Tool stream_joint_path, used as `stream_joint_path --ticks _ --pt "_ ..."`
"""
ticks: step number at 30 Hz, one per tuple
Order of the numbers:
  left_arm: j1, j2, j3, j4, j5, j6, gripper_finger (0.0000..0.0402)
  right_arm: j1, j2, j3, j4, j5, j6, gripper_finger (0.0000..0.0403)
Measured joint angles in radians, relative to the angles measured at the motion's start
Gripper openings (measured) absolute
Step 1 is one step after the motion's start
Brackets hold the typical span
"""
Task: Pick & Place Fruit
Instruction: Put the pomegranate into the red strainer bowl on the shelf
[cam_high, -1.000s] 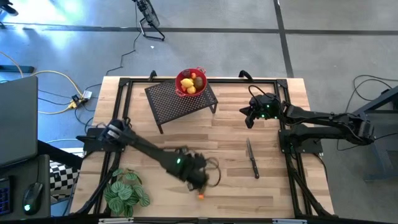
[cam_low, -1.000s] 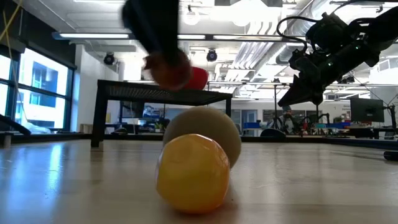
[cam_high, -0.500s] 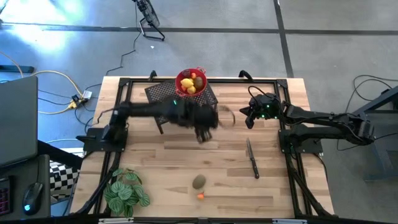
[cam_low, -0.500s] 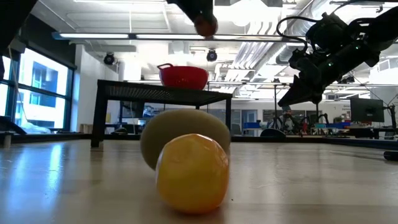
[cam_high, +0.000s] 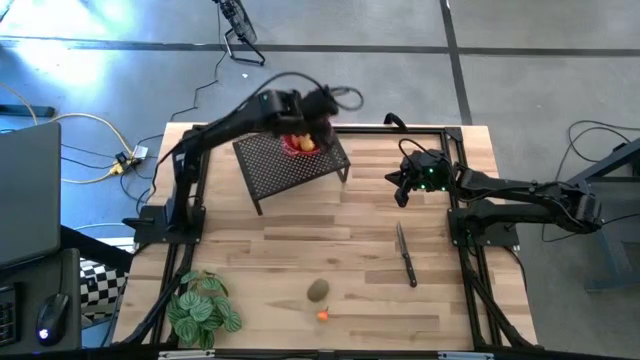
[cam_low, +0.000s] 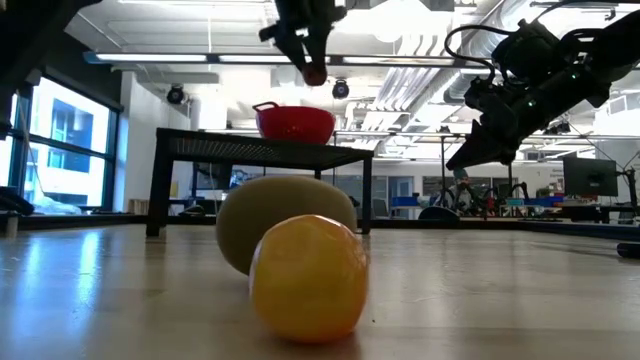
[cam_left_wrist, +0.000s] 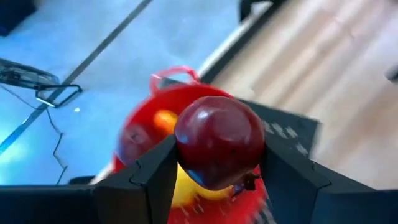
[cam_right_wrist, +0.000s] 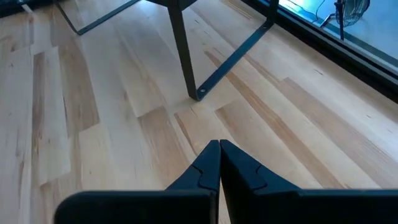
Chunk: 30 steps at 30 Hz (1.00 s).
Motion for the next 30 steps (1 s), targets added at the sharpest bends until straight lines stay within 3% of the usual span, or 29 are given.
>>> stream_joint_path --ticks 8,30 --pt "0.118 0.003 0.000 0.086 0.063 -0.042 0.0198 0.000 0.000 0.000 -0.003 -0.001 -0.047 0.0002" --pt "0.121 0.134 -0.001 0.100 0.002 -0.102 0.0198 0.000 0.000 0.000 -0.004 -0.001 -0.049 0.0002"
